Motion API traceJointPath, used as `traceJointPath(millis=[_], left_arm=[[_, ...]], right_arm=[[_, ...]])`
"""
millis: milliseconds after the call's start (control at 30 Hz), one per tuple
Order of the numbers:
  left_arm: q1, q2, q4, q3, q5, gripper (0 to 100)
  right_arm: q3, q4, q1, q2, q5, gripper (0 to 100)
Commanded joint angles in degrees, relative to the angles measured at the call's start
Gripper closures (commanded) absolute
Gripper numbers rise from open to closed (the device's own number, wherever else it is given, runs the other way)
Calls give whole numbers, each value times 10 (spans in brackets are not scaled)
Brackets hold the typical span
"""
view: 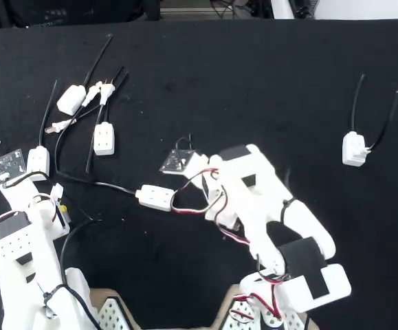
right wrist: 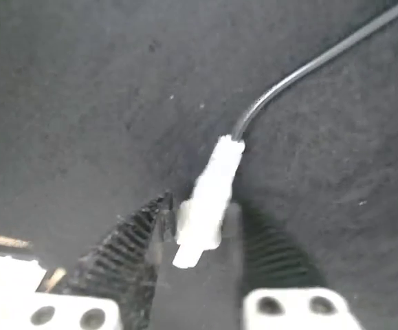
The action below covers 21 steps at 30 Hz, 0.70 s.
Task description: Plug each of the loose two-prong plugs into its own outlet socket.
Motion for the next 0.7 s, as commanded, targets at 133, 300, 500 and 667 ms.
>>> traceJointPath(millis=[133,300,500,667], left_arm=[[-4,-10,-4,-6,3,833],[-4,-10,-4,-7,3,833],[-4,-10,-4,-6,3,833],[-4,-10,-4,-5,3,833]], right_arm=[[-39,-31,98,-71,-156,988],[-76,-34,219,-81,-389,987],[-80,-74,201,-16,-474,982],[-90,-70,123,35,-453,774]])
